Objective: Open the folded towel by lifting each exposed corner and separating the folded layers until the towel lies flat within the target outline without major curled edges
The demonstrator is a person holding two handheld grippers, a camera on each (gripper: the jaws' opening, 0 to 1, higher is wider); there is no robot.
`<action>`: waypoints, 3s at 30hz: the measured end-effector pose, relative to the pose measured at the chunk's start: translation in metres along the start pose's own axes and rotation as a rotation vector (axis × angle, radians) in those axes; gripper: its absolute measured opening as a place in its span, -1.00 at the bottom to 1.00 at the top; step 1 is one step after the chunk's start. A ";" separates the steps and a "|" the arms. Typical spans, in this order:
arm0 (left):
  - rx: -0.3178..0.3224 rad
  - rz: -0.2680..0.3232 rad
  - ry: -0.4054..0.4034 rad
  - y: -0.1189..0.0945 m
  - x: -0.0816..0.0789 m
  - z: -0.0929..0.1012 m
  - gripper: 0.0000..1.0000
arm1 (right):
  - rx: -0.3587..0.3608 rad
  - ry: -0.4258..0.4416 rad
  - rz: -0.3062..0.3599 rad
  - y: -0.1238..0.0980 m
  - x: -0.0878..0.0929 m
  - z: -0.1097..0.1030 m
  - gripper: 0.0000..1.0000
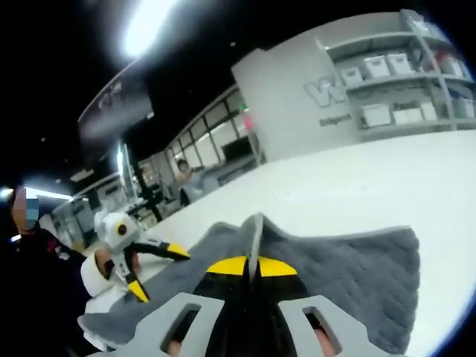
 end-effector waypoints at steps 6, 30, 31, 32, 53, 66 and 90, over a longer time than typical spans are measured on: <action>0.001 0.000 -0.009 -0.002 0.001 -0.005 0.48 | 0.003 -0.004 -0.008 -0.006 0.003 0.001 -1.00; 0.017 0.010 0.002 -0.006 0.005 0.010 0.39 | -0.007 0.062 0.002 -0.036 0.003 0.024 -1.00; 0.017 0.010 0.003 -0.005 0.006 0.011 0.39 | -0.005 0.065 0.005 -0.037 0.003 0.025 -1.00; 0.015 0.010 0.003 -0.005 0.006 0.012 0.39 | -0.004 0.067 0.009 -0.038 0.003 0.026 -1.00; 0.005 0.004 0.001 -0.005 0.007 0.017 0.38 | 0.047 0.099 0.030 -0.059 0.006 0.047 -1.00; 0.003 0.006 -0.001 -0.007 0.006 0.006 0.38 | 0.090 0.092 0.060 -0.072 0.006 0.060 -1.00; -0.002 0.004 -0.004 -0.008 0.004 -0.006 0.38 | 0.187 0.082 0.069 -0.089 0.001 0.111 -1.00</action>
Point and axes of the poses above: the point that each gripper's makers call its tool centre point, and the gripper's own axes: y roughly forward along the fingers, z roughly to its right, x roughly out of its underside, the point moved 7 cm from there along -y, roughly backward along the fingers, and after that the axes turned 5 degrees about x, right-handed, at the moved point
